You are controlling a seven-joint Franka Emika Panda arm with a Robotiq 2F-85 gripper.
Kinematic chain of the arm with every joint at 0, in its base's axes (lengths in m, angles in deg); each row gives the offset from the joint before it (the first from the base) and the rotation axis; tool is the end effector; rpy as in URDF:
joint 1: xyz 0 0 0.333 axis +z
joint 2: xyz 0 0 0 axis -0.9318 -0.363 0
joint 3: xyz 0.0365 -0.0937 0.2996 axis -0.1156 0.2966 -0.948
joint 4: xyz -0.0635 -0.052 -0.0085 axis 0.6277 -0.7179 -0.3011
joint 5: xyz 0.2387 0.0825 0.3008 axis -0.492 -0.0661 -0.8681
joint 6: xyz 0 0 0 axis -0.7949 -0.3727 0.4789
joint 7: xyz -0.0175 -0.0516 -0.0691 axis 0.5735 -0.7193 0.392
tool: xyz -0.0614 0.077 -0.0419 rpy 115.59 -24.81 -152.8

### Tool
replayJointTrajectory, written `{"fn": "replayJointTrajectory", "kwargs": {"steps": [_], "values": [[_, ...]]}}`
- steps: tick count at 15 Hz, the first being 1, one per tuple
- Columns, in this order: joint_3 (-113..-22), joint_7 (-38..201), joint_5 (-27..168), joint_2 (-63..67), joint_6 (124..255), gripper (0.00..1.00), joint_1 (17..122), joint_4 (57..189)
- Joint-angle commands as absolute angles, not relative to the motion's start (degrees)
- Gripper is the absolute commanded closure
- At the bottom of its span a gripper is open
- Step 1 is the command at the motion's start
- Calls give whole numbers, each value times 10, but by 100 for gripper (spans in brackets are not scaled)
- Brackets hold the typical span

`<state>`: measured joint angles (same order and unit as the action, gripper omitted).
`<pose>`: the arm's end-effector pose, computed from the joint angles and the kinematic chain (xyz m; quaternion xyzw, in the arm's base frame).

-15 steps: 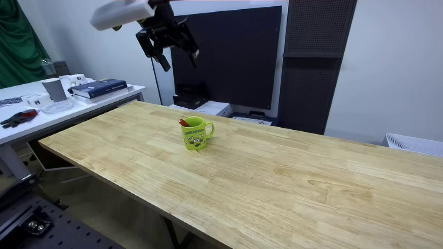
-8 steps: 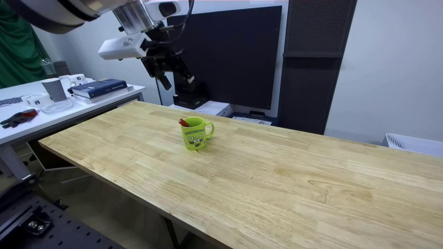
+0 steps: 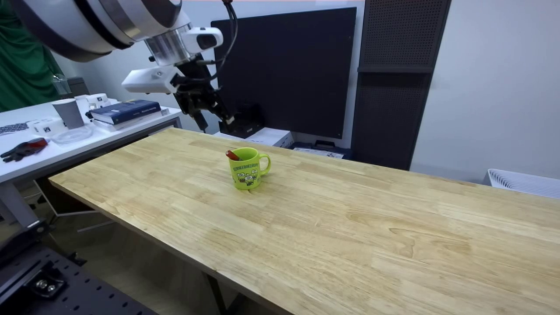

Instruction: Remove the marker from the mug and put it on the table

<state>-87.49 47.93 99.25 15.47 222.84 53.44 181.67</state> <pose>0.4435 0.0430 0.2493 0.9878 -0.0601 0.1390 0.0365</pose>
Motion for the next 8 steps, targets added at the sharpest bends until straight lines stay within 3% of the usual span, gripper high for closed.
{"fn": "replayJointTrajectory", "kwargs": {"steps": [1, 8], "values": [[-872, 477, 996, 151, 2219, 0, 534, 1812], [-838, 419, 1090, 86, 2197, 0, 545, 1765]]}}
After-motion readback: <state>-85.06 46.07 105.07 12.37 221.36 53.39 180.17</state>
